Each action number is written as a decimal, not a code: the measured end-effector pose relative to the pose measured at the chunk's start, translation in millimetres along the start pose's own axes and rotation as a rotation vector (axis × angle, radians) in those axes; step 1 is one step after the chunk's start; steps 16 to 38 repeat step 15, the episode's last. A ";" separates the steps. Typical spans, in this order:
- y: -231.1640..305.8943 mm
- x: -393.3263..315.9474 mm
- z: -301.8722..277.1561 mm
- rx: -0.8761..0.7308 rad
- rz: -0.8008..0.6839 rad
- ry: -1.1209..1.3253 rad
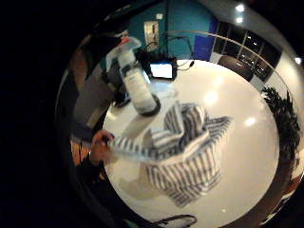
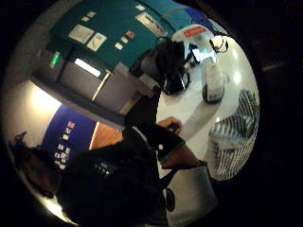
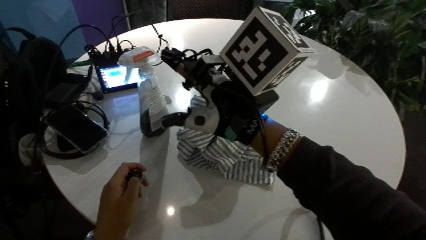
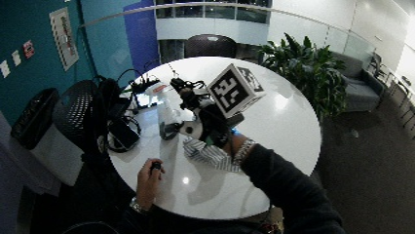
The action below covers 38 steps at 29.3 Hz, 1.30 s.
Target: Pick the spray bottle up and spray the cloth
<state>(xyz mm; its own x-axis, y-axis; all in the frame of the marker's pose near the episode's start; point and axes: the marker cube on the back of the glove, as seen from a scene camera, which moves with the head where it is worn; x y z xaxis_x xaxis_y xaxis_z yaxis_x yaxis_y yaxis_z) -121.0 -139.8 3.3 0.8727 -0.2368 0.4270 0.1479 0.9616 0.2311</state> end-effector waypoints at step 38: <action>58.5 14.7 10.0 -0.315 -0.052 0.180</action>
